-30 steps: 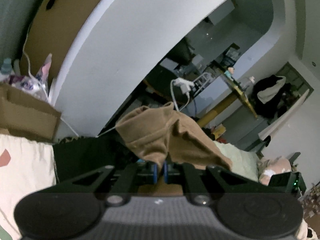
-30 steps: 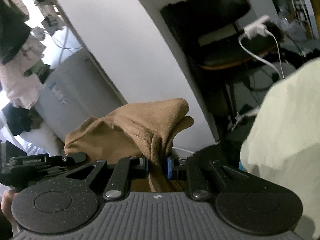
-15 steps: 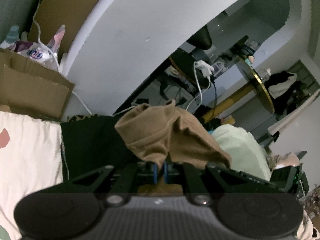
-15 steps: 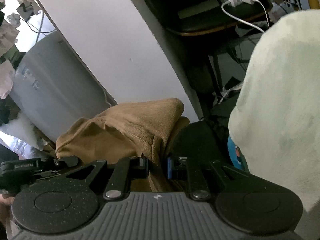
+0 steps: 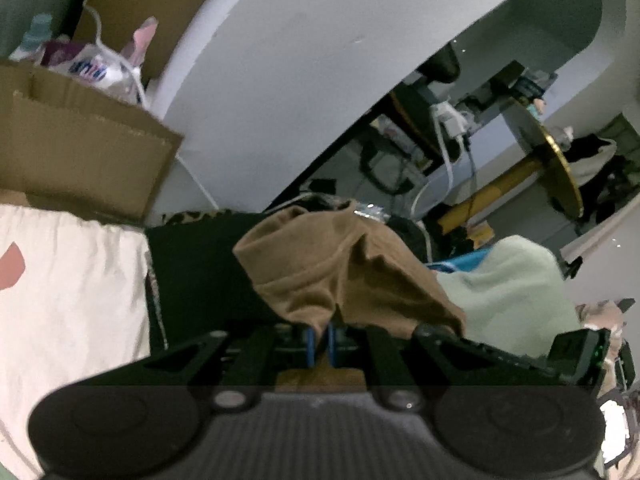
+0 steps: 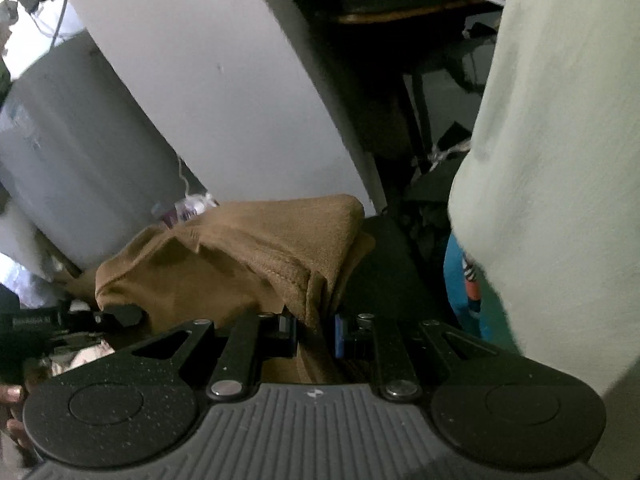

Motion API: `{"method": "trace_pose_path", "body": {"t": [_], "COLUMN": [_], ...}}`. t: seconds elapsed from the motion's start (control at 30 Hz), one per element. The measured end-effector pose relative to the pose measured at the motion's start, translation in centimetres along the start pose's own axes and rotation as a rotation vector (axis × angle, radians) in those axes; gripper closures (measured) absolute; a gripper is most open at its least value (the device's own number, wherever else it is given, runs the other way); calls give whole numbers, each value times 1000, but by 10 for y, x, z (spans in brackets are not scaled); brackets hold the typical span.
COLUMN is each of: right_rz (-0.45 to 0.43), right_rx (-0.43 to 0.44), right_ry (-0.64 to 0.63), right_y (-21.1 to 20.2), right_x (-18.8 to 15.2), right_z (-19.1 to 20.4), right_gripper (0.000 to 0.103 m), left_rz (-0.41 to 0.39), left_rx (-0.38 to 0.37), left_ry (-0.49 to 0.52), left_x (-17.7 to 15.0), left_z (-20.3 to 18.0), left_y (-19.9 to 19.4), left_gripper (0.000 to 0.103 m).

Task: Fold clothes
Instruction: 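Carry the held brown shirt toward the dark pile beside the wall with both grippers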

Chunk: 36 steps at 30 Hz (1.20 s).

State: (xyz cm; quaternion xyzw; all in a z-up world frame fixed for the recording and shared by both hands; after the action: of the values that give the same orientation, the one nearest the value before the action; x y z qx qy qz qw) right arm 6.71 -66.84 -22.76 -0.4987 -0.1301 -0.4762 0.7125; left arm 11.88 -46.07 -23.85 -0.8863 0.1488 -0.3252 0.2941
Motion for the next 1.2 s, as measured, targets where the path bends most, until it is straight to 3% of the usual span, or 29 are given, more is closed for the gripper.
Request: {"method": "trace_pose_path", "body": {"t": [0.17, 0.43, 0.6, 0.87, 1.2], "right_rz": [16, -57, -97, -126, -130], "right_rx": [-14, -62, -111, -178, -200], "right_ry": [-17, -20, -43, -143, -188], "right_y": [30, 70, 96, 136, 162], "right_x": [-9, 2, 4, 5, 8], "right_z": [-10, -32, -46, -56, -67], "right_gripper": [87, 86, 86, 84, 83], "left_rz": [5, -30, -35, -85, -77], "left_rx": [6, 61, 84, 96, 162], "left_ry": [9, 233, 297, 340, 414], "left_x": [7, 34, 40, 45, 47], "left_z": [25, 33, 44, 67, 81], "left_y": [24, 51, 82, 118, 143], "left_gripper": [97, 96, 96, 96, 96]}}
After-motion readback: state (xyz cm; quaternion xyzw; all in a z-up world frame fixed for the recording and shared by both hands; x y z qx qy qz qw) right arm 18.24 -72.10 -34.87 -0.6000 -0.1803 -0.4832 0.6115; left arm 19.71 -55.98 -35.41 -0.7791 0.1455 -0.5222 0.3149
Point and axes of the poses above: each gripper's, at about its wrist camera, not at the fingertips, and y roughly the way its jaws point, z to its left, x to its top, the point moved 4 cm from there along y, roughly the way its jaws point, and after that the axes turned 3 degrees about x, right-handed, at the moved point
